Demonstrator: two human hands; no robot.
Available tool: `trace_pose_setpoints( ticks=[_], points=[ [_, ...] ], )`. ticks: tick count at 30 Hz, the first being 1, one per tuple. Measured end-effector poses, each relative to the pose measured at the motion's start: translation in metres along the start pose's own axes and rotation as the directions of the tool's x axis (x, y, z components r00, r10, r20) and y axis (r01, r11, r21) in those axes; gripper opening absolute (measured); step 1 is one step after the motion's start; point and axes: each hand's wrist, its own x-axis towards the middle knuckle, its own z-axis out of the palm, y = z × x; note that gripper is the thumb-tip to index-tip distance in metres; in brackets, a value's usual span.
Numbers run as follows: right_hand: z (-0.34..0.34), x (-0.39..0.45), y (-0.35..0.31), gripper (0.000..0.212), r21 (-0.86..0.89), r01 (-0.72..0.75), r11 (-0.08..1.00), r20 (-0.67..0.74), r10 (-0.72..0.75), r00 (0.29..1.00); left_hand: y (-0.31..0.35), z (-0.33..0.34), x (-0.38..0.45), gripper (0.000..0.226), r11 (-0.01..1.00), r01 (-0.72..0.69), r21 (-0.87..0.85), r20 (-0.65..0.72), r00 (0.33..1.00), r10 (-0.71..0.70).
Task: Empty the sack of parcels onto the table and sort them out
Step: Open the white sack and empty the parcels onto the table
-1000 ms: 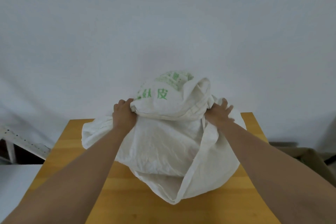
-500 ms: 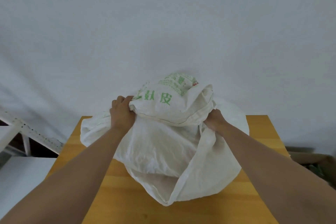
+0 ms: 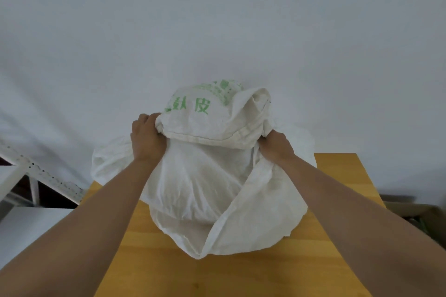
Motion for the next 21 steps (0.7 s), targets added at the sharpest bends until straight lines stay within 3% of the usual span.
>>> trace_pose_setpoints(
  ticks=[5,8,21],
  points=[
    [-0.004,0.0,-0.014,0.029,0.03,0.027,0.999,-0.054,-0.026,0.998,-0.004,-0.003,0.016,0.012,0.998,0.056,0.026,0.012,0.998,-0.056],
    [-0.005,0.0,-0.018,0.025,0.094,0.11,0.99,-0.076,-0.103,0.992,-0.016,-0.004,0.017,0.014,0.997,0.065,0.039,-0.053,0.997,-0.063],
    [0.003,-0.002,-0.022,0.03,0.122,0.129,0.984,0.076,-0.139,0.987,-0.038,-0.009,0.015,0.017,0.989,0.079,0.126,-0.099,0.993,-0.066]
  ],
)
